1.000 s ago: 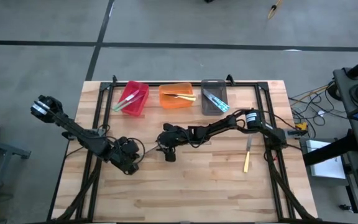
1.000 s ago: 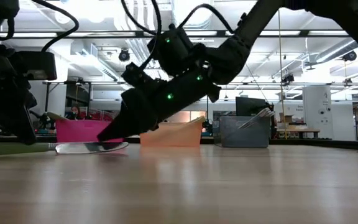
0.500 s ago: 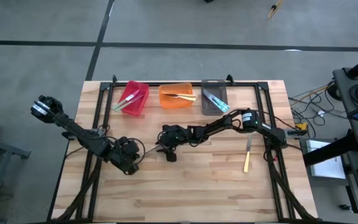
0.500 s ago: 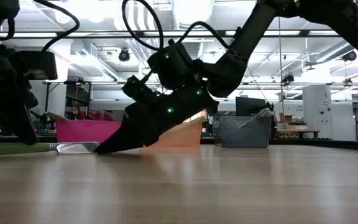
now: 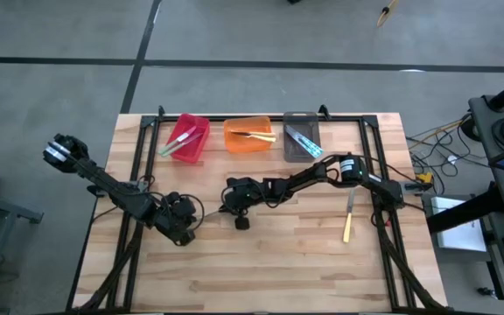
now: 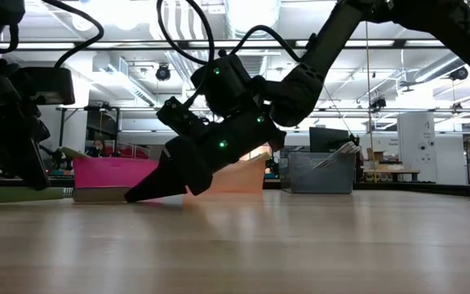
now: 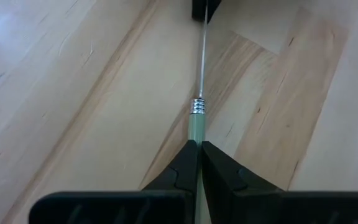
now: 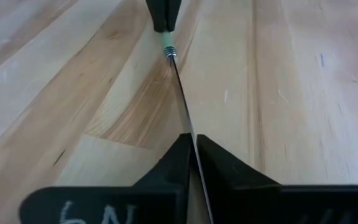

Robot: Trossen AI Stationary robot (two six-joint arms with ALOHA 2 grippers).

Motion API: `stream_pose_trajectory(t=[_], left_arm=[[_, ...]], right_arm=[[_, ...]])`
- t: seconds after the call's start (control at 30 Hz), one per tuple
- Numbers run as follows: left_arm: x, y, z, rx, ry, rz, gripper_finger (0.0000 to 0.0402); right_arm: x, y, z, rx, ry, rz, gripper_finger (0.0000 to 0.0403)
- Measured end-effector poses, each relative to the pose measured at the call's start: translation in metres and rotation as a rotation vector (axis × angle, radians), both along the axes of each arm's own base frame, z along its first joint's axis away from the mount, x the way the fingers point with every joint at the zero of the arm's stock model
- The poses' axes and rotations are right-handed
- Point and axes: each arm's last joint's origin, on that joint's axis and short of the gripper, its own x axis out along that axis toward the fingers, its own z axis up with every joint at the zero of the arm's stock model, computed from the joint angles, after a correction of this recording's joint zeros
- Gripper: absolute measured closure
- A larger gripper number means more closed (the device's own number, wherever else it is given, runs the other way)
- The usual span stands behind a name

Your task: Sort silverware by color (type)

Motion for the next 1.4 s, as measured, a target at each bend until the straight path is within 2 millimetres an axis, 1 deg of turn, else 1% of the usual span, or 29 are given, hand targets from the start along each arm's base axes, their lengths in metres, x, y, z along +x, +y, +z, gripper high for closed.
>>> stream_pose_trajectory(t=[0.2,0.3,0.47,0.63,0.77,1.1,1.23,1.4], left_arm=[[0.000,0.000,0.000,-0.004,-0.002,0.005,0.0401],[0.000,0.000,0.000,-0.005,-0.004,0.004,0.0387],[0.001,0.000,0.000,0.004,-0.014,0.010,0.0333],[0.008,-0.002,0.009,0.062,-0.085,0.002,0.0270],[0.012,-0.003,0.012,0.102,-0.146,-0.010,0.0241],[0.014,-0.003,0.013,0.124,-0.179,0.004,0.0235],[0.015,-0.002,0.013,0.168,-0.203,0.033,0.0235],[0.017,-0.002,0.003,0.211,-0.167,0.034,0.0235]], right_arm=[[0.000,0.001,-0.001,-0.015,0.010,0.002,0.0393],[-0.001,0.001,-0.001,-0.014,0.012,0.000,0.0393],[-0.001,0.001,-0.002,-0.009,0.024,-0.010,0.0394],[-0.001,0.001,-0.002,0.001,0.029,-0.022,0.0395],[-0.001,0.001,-0.002,0.000,0.031,-0.021,0.0395],[-0.001,0.000,-0.003,-0.003,0.036,-0.019,0.0395],[-0.001,0.000,-0.003,-0.005,0.036,-0.018,0.0395],[-0.001,0.000,-0.003,-0.006,0.037,-0.016,0.0395]])
